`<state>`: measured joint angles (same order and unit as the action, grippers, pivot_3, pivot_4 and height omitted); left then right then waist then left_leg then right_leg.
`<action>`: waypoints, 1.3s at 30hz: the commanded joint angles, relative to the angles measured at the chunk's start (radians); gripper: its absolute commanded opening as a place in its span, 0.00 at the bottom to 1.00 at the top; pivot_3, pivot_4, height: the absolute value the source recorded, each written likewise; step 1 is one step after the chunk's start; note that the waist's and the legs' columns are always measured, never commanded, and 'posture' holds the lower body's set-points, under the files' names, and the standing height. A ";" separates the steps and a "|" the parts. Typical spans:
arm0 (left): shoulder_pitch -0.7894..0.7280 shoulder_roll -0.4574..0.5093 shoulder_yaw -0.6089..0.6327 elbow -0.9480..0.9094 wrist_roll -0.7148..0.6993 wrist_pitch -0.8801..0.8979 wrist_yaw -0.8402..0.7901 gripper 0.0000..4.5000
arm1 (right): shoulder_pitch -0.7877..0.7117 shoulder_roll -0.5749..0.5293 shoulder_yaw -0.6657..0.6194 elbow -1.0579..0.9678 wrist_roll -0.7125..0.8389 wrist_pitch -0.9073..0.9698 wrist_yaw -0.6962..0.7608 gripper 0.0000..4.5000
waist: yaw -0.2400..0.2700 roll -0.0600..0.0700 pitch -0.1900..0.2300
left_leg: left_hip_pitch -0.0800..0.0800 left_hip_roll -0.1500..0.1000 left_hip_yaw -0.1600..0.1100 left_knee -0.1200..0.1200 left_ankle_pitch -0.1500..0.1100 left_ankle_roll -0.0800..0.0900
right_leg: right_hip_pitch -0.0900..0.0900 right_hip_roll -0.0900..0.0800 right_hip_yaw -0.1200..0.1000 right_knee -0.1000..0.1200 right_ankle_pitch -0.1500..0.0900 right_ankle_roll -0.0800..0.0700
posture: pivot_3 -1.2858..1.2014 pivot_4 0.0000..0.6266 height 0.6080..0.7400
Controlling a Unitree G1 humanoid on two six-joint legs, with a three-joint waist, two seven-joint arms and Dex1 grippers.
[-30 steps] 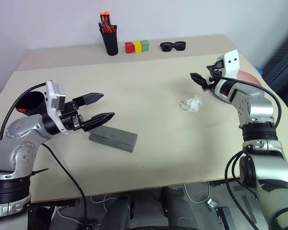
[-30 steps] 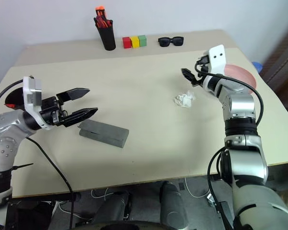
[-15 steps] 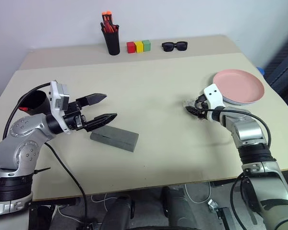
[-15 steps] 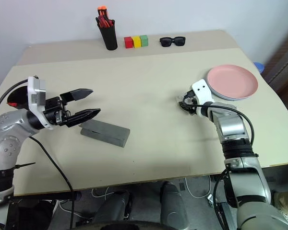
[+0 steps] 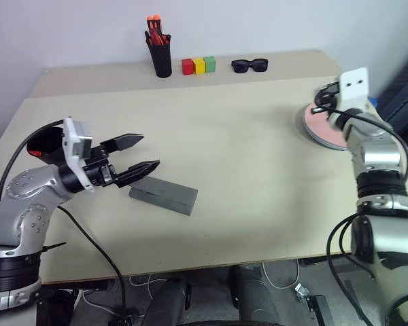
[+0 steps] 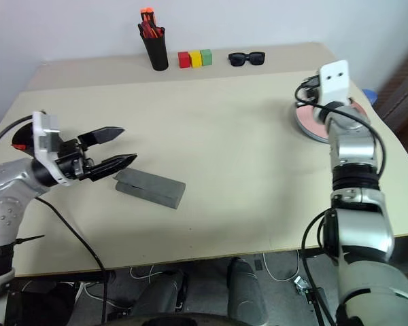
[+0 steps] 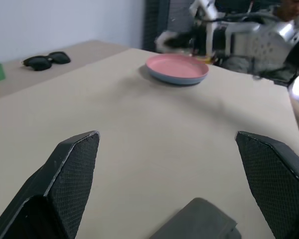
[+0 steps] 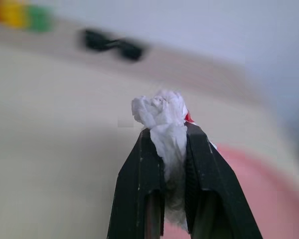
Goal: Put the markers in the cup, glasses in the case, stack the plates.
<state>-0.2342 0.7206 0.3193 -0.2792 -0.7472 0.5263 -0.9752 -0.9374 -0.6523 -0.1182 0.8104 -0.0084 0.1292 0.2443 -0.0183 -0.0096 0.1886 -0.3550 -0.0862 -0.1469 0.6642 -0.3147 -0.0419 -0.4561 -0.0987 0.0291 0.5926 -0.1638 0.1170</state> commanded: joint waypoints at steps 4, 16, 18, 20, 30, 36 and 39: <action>0.095 0.024 0.103 -0.151 -0.078 0.046 0.073 1.00 | -0.055 0.012 0.005 0.221 -0.029 -0.089 -0.011 0.62 | -0.017 0.000 0.000 | 0.001 0.000 0.004 0.000 0.000 0.000 | -0.001 0.000 0.005 0.000 0.000 0.000 | 0.52 0.24 1.00; 0.139 -0.003 0.107 -0.187 -0.076 0.009 0.137 1.00 | -0.126 0.117 -0.059 0.108 0.188 -0.185 0.401 0.98 | -0.039 0.000 0.000 | 0.003 0.002 0.009 0.000 -0.001 0.001 | -0.001 0.002 0.010 0.001 0.001 0.002 | 0.52 0.24 1.00; 0.162 0.000 0.121 -0.186 -0.059 -0.016 0.124 1.00 | -0.033 0.129 -0.010 -0.074 0.252 -0.159 0.610 0.98 | -0.038 0.000 0.000 | 0.003 0.003 0.009 0.000 -0.001 0.002 | -0.001 0.003 0.010 0.001 0.001 0.002 | 0.52 0.24 1.00; 0.186 -0.001 0.136 -0.188 -0.040 -0.046 0.119 1.00 | 0.047 0.128 0.017 -0.224 0.319 -0.112 0.758 0.98 | -0.032 0.001 0.000 | 0.002 0.006 0.009 0.000 -0.001 0.003 | -0.002 0.003 0.010 0.001 0.001 0.002 | 0.52 0.24 1.00; 0.241 -0.022 0.120 -0.185 -0.002 -0.132 0.111 1.00 | 0.149 0.085 0.090 -0.453 0.389 0.075 0.972 0.98 | -0.022 0.001 0.000 | 0.003 0.006 0.010 0.001 -0.001 0.002 | -0.002 0.004 0.011 0.001 0.002 0.002 | 0.52 0.24 1.00; 0.229 -0.035 0.083 -0.149 0.013 -0.150 0.093 1.00 | 0.212 0.070 0.100 -0.531 0.378 0.096 0.960 0.98 | -0.022 0.001 0.000 | 0.002 0.007 0.011 0.001 -0.001 0.002 | -0.003 0.004 0.011 0.001 0.002 0.002 | 0.52 0.24 1.00; 0.206 -0.048 0.061 -0.131 0.018 -0.156 0.091 1.00 | 0.237 0.063 0.093 -0.580 0.392 0.152 0.943 0.98 | -0.023 0.001 0.000 | 0.002 0.007 0.011 0.001 -0.001 0.002 | -0.003 0.004 0.011 0.001 0.002 0.002 | 0.52 0.24 1.00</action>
<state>-0.0168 0.6777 0.3818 -0.4078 -0.7318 0.3991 -0.8809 -0.7007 -0.5730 -0.0078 0.2977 0.3632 0.2617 1.1951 -0.0414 -0.0089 0.1890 -0.3527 -0.0792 -0.1357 0.6649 -0.3159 -0.0399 -0.4593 -0.0948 0.0404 0.5936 -0.1613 0.1187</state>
